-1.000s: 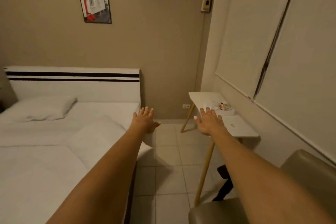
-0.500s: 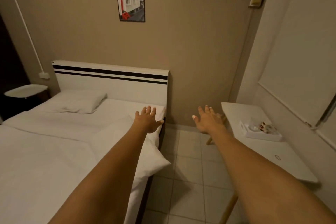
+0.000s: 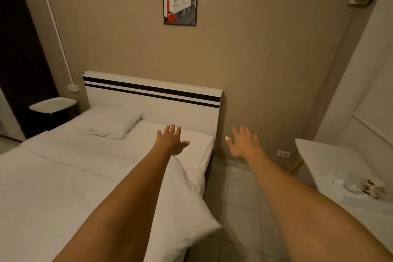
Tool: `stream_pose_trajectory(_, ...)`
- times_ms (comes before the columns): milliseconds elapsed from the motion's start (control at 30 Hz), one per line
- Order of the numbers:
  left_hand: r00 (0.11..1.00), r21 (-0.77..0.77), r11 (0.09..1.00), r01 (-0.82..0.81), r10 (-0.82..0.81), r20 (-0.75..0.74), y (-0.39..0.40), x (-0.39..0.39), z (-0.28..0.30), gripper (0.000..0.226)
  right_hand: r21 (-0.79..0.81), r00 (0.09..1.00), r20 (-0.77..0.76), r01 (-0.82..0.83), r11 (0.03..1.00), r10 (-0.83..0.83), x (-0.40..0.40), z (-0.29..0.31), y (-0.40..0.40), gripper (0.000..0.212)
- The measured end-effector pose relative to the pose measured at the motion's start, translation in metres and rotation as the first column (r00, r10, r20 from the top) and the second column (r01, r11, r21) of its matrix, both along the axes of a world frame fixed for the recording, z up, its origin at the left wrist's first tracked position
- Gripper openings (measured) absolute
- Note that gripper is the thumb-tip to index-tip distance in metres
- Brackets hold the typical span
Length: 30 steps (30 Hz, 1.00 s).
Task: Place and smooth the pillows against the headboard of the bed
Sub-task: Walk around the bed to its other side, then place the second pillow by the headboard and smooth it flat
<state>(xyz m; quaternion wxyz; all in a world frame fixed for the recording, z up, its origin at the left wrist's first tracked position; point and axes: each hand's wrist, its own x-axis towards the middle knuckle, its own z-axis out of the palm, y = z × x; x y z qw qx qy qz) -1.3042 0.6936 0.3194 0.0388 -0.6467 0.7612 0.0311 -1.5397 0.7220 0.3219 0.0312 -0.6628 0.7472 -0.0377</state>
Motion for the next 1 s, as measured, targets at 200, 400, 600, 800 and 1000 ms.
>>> stream_pose_trajectory(200,0.998,0.023,0.998,-0.057,0.057,-0.006,-0.061,0.032,-0.006,0.075,0.025,0.997,-0.021,-0.068,0.997,0.068,0.032,-0.005,-0.085,0.064)
stream_pose_trajectory(400,0.984,0.059,0.983,-0.176,0.177,0.001,-0.110,0.064,-0.034,0.076,0.079,0.981,-0.021,-0.191,0.978,0.193,0.065,-0.030,-0.162,0.064)
stream_pose_trajectory(600,0.943,0.139,0.933,-0.331,0.333,0.004,-0.154,0.089,-0.082,0.076,0.175,0.937,-0.007,-0.343,0.923,0.350,0.095,-0.081,-0.241,0.063)
stream_pose_trajectory(800,0.884,0.268,0.850,-0.454,0.468,0.015,-0.180,0.106,-0.159,0.076,0.311,0.875,0.024,-0.466,0.828,0.483,0.123,-0.162,-0.301,0.062)
stream_pose_trajectory(1000,0.843,0.391,0.769,-0.505,0.538,0.031,-0.186,0.121,-0.251,0.075,0.418,0.838,0.054,-0.512,0.750,0.543,0.140,-0.261,-0.328,0.062)
